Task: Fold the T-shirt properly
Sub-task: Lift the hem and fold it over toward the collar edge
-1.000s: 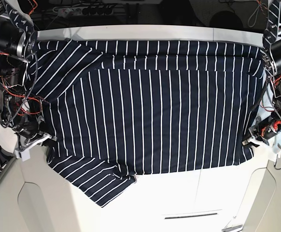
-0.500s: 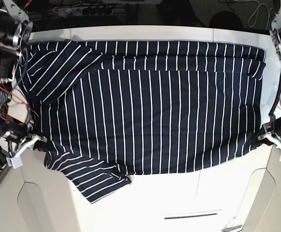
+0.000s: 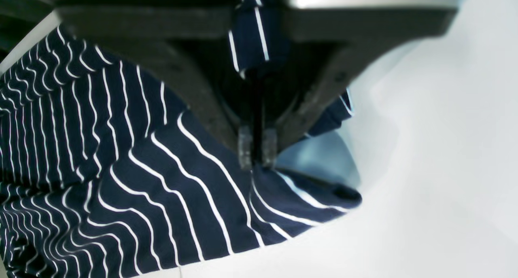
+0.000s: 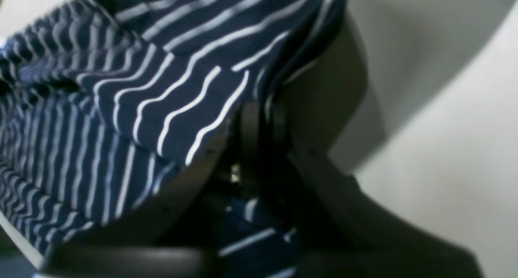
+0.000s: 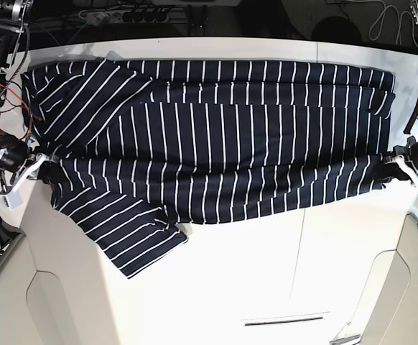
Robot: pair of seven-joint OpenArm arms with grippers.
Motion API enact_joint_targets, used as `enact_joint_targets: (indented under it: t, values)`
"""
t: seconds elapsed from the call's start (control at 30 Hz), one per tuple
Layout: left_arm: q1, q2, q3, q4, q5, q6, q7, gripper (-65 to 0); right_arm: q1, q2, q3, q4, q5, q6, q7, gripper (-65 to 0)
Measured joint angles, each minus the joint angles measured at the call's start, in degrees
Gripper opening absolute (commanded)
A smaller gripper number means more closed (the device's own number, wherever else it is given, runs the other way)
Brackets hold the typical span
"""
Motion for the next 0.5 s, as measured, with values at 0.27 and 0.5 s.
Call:
enact_joint_targets:
  t: [0.27, 0.5]
  values:
    - [0.0, 0.0, 0.0, 0.1, 1.6, 0.0, -1.4, -65.0, 1.5, 0.0, 2.0, 0.0, -0.5, -0.6, 8.5, -27.3]
    - [0.0, 0.0, 0.0, 0.1, 1.9, 0.0, -1.7, -65.0, 6.5, -2.3, 2.9, -1.0, -8.9, -1.2, 14.6, -27.3]
